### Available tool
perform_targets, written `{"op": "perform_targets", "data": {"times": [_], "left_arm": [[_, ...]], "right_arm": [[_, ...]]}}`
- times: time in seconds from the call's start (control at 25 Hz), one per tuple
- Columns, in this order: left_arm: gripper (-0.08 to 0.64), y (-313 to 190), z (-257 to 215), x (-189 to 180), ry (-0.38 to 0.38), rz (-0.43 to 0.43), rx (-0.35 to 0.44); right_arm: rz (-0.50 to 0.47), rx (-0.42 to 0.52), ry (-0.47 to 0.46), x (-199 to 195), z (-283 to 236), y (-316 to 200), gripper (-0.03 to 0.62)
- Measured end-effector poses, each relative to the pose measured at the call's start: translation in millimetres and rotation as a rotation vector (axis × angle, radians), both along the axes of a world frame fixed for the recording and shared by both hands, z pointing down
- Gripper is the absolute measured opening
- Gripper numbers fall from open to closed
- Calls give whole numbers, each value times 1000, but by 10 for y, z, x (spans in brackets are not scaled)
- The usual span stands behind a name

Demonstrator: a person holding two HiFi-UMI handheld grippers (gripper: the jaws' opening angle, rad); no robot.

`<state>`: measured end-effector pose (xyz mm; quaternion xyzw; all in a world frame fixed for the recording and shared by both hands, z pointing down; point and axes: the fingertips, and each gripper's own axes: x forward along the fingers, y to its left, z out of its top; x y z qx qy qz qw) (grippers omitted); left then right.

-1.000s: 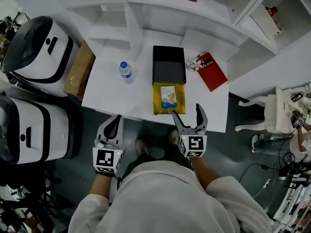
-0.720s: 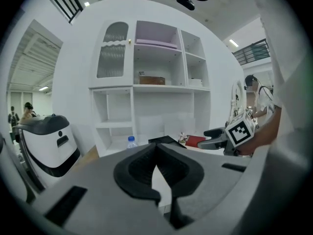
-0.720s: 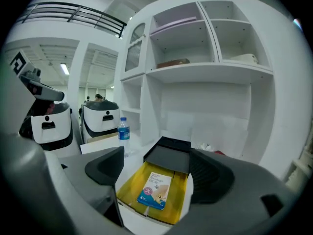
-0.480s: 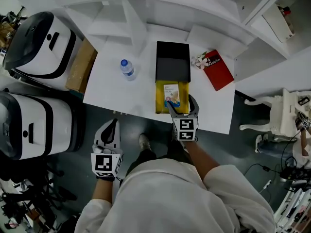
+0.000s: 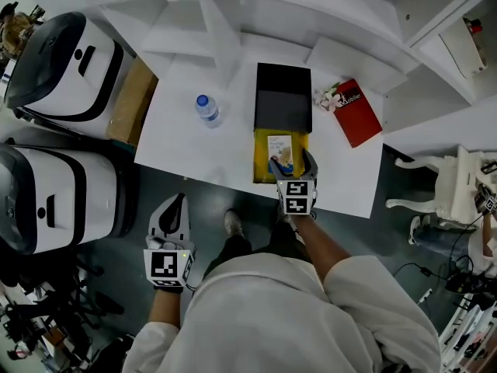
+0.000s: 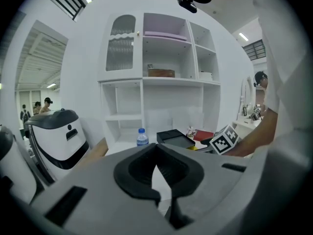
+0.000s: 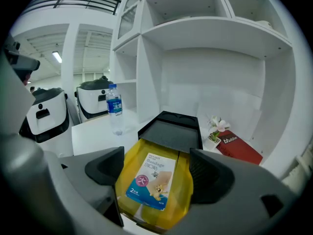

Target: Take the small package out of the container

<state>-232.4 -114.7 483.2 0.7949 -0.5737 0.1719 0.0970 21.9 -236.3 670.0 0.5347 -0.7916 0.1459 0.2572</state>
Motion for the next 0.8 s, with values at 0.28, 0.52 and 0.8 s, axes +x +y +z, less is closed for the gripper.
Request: {"op": "perform_targets", "data": {"times": [0.28, 0.52, 0.8], "left_arm": [[8, -30, 73, -86, -2, -22, -25], [6, -56, 119, -188, -3, -49, -41], [8, -66, 186, -267, -3, -75, -64]], "right_arm": [[5, -97, 17, -34, 339, -84, 417], [17, -155, 17, -59, 556, -194, 417], [21, -216, 30, -105, 787, -282, 417]]}}
